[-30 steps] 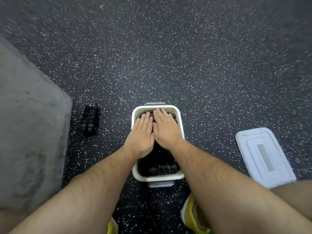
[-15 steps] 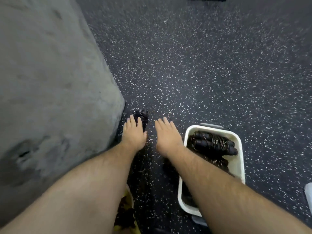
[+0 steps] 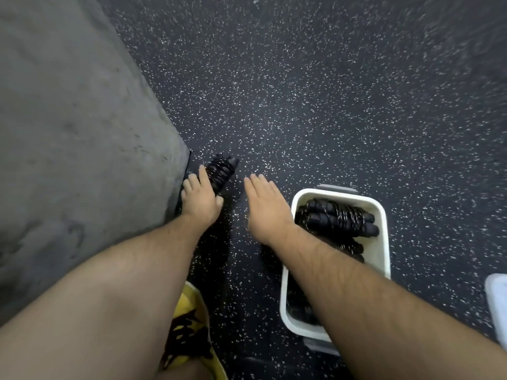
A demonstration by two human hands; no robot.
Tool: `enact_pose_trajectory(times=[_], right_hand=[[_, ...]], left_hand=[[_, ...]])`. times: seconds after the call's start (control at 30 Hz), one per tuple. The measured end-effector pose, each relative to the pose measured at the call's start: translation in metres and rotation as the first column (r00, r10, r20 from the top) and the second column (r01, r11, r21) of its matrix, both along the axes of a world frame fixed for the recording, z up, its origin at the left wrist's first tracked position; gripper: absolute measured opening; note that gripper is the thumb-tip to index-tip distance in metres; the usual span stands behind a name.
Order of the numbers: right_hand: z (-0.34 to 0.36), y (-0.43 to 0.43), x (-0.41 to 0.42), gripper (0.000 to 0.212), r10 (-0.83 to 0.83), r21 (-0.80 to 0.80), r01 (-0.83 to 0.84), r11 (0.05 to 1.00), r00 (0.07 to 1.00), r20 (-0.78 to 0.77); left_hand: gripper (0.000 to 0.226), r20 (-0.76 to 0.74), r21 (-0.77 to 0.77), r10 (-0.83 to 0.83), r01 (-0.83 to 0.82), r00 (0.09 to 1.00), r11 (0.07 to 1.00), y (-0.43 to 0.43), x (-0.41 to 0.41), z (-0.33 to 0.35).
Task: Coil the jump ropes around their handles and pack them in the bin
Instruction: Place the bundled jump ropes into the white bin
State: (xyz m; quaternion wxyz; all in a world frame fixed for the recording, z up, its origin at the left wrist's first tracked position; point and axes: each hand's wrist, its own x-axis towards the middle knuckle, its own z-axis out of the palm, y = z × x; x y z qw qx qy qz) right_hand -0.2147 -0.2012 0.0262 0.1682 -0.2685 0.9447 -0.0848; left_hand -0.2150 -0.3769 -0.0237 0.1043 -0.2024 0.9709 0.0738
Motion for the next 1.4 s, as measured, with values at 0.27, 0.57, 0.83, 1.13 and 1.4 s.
enact_pose_trajectory(times=[0.27,0.57,0.83,1.13,1.4], right_hand=[[0.076,0.074,0.032,0.101,0.107,0.046,-0.098,0.994,0.949,-0.296],[0.095,0.183,0.137,0.069,-0.006,0.202,0.021,0.979,0.997,-0.073],[0.062,0.196,0.169,0.08,-0.116,0.174,0.12,0.977,0.993,-0.033],[0.039,0.19,0.154,0.067,-0.118,0.127,0.112,0.986,0.992,0.044],[0.03,0.199,0.14,0.062,-0.131,-0.054,0.132,0.99,0.991,0.031]], left_hand=[[0.079,-0.223,0.043,-0.552,0.574,0.803,0.818,0.074,0.047,0.115],[0.068,-0.247,0.359,-0.73,0.759,0.638,0.543,0.173,0.148,0.121],[0.059,-0.106,0.233,-0.736,0.736,0.669,0.636,0.189,0.148,0.099],[0.065,0.097,0.171,-0.634,0.615,0.767,0.77,0.211,0.122,0.084],[0.064,0.002,0.22,-0.677,0.66,0.736,0.719,0.198,0.123,0.072]])
